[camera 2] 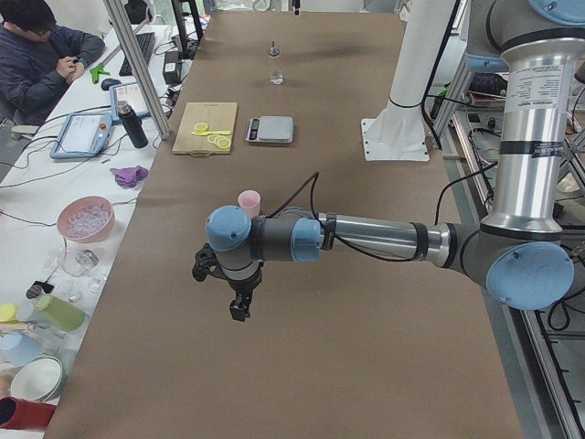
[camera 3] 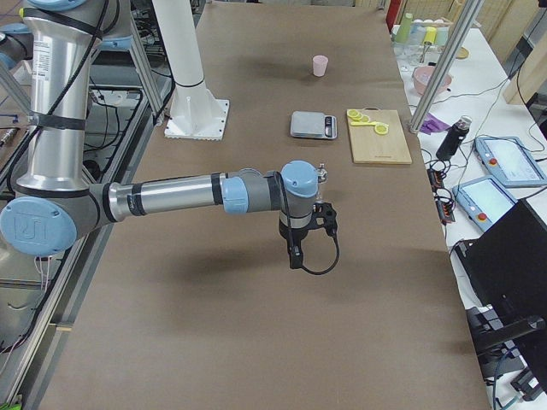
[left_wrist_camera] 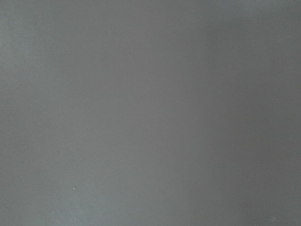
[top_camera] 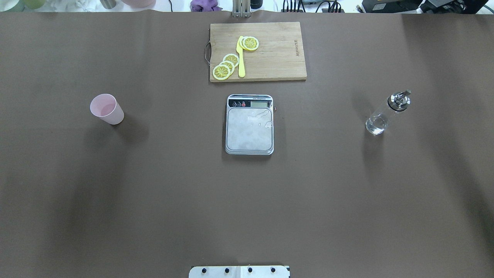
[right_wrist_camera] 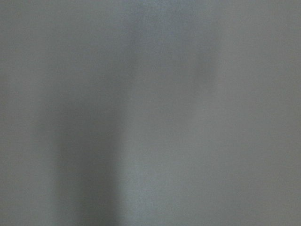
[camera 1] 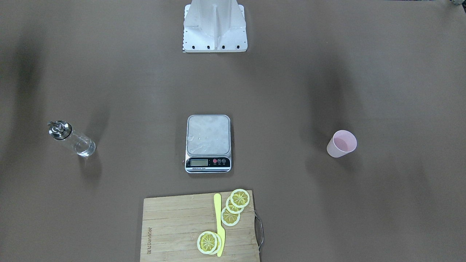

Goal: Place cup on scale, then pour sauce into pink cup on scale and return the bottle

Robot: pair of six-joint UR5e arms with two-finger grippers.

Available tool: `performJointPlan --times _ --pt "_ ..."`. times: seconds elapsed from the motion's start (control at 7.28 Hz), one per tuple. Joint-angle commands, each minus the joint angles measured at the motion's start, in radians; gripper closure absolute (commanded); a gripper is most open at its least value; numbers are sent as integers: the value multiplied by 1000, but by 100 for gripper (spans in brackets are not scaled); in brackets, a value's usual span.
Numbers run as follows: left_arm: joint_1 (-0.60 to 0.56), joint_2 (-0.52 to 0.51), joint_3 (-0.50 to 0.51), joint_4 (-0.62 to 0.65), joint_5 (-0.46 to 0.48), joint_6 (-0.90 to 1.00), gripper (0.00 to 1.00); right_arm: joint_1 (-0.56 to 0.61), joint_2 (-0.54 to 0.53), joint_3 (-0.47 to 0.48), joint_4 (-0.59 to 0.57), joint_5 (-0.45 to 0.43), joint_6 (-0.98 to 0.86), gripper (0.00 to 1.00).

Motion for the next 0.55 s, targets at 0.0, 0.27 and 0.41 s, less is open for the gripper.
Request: performJointPlan --times 0.0,0.27,0.41 --pt "0 -1 0 -2 0 0 2 0 1 0 2 -21 -6 0" --pt "0 -5 0 -2 0 2 2 0 5 5 0 -45 -2 0" --pt "2 -7 0 -2 0 0 2 0 7 5 2 -45 -2 0"
